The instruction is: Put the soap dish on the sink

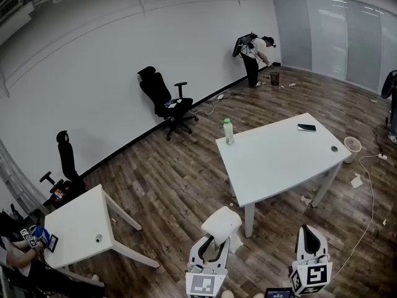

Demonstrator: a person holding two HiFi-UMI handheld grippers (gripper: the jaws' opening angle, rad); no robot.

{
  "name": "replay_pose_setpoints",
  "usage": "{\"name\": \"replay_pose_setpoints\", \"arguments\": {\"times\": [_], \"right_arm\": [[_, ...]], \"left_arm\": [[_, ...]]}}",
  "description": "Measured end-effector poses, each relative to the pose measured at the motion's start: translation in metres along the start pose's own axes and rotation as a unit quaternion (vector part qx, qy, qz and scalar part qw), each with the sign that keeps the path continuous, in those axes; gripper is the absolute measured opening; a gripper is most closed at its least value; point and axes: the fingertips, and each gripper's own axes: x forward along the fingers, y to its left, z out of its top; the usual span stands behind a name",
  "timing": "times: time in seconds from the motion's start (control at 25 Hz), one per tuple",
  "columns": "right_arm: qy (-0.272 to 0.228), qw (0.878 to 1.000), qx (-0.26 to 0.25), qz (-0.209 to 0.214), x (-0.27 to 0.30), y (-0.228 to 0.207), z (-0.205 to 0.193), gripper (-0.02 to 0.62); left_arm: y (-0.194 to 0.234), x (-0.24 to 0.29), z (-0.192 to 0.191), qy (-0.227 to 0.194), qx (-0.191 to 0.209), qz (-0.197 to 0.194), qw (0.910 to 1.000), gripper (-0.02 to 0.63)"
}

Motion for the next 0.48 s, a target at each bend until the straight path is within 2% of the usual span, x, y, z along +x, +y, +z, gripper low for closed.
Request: {"name": "replay_pose_setpoints", "arguments": {"times": [0.16, 0.32, 0.48], "right_arm": [[-0.002, 1.0, 0.001, 0.01, -0.002, -0.008, 0.002, 0.009], [-0.001, 1.0, -0.002, 0.018, 0.002, -0.017, 0.0, 0.009], [0.0, 1.0, 0.003, 0.029, 0.014, -0.018, -0.001, 0.009]], "left_arm": [[-0.011, -0.001, -0.001, 0.006, 0.012, 0.005, 0.9999, 0.138], [-0.02, -0.001, 0.004, -0.007, 0.003, 0.013, 0.9999, 0.138], [-0.016, 0.004, -0.001, 0.006, 0.005, 0.022, 0.9997, 0.138]]}}
